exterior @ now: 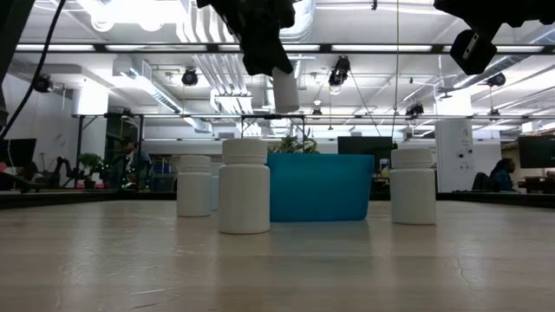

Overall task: Pick and place pill bottles into a basket
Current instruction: Put the white medicine bottle into the blue bin

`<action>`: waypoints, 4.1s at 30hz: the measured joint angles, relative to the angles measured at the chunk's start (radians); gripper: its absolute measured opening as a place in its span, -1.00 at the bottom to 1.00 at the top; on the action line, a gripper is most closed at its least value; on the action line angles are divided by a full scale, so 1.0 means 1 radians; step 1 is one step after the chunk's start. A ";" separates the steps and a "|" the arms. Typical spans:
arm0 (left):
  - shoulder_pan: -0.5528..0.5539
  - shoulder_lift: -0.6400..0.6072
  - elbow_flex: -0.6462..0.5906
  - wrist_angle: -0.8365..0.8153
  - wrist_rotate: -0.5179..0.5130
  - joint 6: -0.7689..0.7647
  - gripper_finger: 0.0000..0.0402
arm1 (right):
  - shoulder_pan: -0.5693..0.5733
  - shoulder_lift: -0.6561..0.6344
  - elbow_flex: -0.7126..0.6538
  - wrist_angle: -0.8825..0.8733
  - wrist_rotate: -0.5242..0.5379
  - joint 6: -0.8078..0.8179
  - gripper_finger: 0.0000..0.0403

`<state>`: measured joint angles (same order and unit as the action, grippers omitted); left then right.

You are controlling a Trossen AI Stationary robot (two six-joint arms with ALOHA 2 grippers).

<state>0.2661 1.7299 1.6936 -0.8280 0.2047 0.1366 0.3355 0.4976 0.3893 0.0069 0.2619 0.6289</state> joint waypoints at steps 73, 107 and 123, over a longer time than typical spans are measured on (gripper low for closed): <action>-0.084 0.016 -0.393 0.358 -0.019 -0.025 -0.27 | 0.000 0.001 0.000 0.013 -0.002 -0.003 -0.96; -0.075 0.036 -0.503 0.470 -0.030 -0.002 -0.27 | 0.000 0.000 0.000 0.027 -0.003 -0.004 -0.96; -0.069 0.035 -0.522 0.507 -0.046 0.029 -0.27 | 0.000 0.000 0.000 0.028 -0.003 -0.003 -0.96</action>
<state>0.1970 1.7653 1.1713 -0.3209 0.1585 0.1652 0.3359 0.4980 0.3893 0.0349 0.2592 0.6254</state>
